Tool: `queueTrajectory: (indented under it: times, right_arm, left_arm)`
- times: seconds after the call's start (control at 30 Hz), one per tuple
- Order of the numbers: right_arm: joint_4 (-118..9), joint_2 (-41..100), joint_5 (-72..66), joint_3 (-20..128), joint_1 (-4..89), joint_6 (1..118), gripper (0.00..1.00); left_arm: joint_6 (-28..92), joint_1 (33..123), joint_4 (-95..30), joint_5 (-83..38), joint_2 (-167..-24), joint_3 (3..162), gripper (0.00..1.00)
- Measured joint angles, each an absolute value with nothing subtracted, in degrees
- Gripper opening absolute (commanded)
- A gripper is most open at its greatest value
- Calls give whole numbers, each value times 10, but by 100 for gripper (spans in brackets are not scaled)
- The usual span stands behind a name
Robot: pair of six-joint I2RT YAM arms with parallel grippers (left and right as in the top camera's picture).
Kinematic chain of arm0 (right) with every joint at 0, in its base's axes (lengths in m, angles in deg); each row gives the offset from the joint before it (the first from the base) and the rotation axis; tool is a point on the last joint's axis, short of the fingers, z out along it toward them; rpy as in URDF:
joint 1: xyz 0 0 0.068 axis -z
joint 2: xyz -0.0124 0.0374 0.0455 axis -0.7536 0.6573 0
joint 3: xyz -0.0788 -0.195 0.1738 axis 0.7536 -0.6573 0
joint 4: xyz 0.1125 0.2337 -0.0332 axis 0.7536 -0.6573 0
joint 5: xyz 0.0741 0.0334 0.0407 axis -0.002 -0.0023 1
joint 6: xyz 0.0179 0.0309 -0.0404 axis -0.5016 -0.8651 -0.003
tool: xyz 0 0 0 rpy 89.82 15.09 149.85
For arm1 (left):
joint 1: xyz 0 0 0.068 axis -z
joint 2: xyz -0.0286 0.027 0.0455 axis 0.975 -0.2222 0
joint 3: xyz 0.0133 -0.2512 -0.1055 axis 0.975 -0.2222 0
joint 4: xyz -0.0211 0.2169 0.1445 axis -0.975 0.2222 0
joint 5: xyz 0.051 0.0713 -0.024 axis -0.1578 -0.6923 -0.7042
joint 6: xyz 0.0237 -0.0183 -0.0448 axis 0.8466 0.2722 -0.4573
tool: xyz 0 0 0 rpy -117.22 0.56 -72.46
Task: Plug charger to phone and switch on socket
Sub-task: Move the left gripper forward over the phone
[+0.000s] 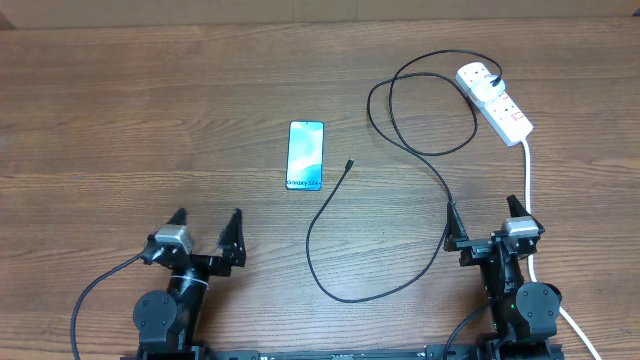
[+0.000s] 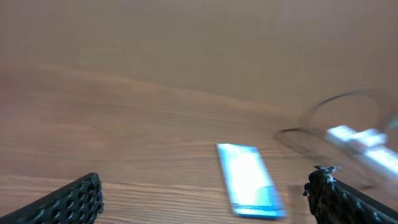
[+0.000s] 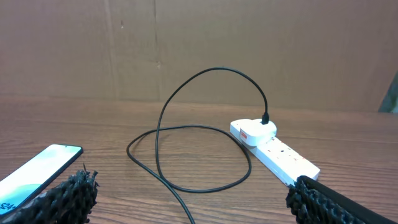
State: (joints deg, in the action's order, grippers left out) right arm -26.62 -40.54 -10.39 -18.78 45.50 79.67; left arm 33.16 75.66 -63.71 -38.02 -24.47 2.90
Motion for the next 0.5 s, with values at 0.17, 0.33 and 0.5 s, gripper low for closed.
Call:
queueTrajectory:
  times: [0.17, 0.33, 0.5]
  right_arm:
    - [-266, -405, -104, -188, 455, 797, 100]
    - [-266, -405, -104, -188, 455, 797, 100]
    - [-266, -405, -104, -188, 455, 797, 100]
  left_arm:
    - [190, 757, -696, -337, -245, 29, 100]
    - [126, 757, -873, -311, -243, 30, 100]
    - [116, 757, -910, -315, -245, 70, 100]
